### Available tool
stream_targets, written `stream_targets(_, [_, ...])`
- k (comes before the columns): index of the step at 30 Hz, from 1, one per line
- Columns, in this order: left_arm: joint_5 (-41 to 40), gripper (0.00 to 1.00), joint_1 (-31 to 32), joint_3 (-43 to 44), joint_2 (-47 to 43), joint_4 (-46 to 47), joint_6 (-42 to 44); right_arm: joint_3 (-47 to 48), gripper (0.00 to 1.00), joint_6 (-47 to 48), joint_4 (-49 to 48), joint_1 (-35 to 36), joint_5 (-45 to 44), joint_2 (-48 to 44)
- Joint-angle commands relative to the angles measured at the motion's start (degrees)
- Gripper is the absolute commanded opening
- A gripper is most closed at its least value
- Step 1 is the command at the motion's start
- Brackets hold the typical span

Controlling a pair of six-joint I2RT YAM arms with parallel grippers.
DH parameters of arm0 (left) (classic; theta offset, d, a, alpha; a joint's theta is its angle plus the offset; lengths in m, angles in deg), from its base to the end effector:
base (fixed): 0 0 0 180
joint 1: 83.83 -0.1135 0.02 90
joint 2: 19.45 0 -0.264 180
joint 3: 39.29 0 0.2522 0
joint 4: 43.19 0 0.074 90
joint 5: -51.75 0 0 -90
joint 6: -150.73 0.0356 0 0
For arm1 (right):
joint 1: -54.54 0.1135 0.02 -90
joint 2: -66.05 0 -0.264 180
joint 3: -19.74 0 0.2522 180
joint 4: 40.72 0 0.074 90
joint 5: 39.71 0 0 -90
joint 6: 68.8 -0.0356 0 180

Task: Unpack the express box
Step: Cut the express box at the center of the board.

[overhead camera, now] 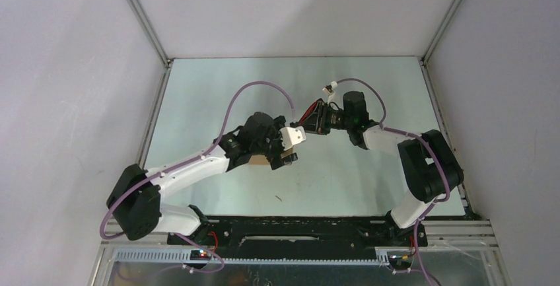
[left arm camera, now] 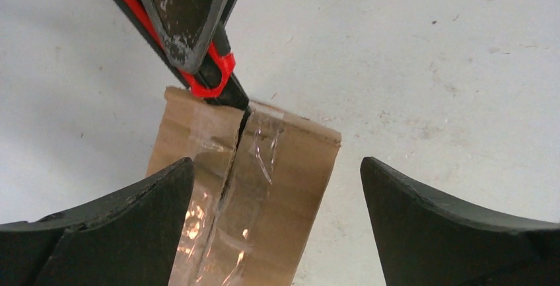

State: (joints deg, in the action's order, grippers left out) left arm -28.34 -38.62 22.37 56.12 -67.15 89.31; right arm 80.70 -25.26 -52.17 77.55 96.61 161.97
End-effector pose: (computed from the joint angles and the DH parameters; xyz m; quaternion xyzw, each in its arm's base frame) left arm 0.1965 -0.2067 0.2416 0.5676 0.6929 -0.1401 0.4219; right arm 0.3069 0.1583 0.1923 -0.0549 0.7967 0.5575 0.2268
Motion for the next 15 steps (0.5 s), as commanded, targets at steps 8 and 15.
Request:
stream_targets(8, [10.0, 0.92, -0.54, 2.29, 2.5, -7.06, -0.97, -1.23, 0.0, 5.24, 6.85, 1.17, -0.18, 1.89])
stream_targets(15, [10.0, 0.77, -0.56, 0.41, 1.91, -6.23, -2.4, -1.23, 0.0, 4.41, 5.61, 1.05, 0.43, 2.08])
